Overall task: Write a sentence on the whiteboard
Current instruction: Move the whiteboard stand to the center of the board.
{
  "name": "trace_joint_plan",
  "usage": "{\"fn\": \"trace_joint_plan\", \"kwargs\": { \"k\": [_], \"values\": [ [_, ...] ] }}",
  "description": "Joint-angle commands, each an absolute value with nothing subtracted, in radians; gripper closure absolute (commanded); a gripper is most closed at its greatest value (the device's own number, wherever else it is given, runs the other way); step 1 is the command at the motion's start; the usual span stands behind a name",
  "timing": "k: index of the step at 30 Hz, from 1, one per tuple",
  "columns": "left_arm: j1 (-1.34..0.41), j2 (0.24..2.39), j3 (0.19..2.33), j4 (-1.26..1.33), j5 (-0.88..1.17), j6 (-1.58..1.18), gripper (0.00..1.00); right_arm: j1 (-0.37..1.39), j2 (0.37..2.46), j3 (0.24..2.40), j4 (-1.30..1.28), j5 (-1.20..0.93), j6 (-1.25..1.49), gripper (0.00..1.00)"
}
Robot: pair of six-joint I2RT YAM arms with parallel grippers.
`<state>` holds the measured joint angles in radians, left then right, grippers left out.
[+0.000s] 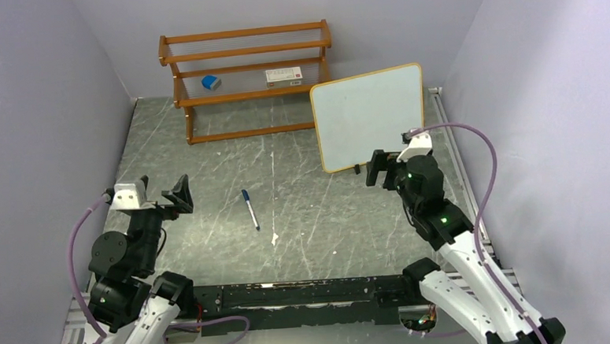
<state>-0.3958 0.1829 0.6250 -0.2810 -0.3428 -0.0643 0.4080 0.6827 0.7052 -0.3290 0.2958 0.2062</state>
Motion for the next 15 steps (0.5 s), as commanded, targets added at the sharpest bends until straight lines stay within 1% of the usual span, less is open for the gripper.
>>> {"fn": "trace_joint_plan", "kwargs": {
  "k": [1, 7, 11, 15],
  "values": [
    [-0.400, 0.164, 0.616, -0.255, -0.311, -0.056, 0.02, 0.414, 0.781, 0.678, -0.265, 0.212, 0.230, 0.00],
    [-0.411, 0.153, 0.615, -0.258, -0.311, -0.055, 0.02, 0.389, 0.952, 0.621, -0.111, 0.175, 0.218, 0.01],
    [-0.423, 0.147, 0.615, -0.258, -0.307, -0.052, 0.02, 0.299, 1.101, 0.640, -0.041, 0.071, 0.204, 0.11],
    [-0.429, 0.141, 0.614, -0.258, -0.312, -0.051, 0.02, 0.244, 1.234, 0.639, 0.041, 0.012, 0.180, 0.17]
  ]
}}
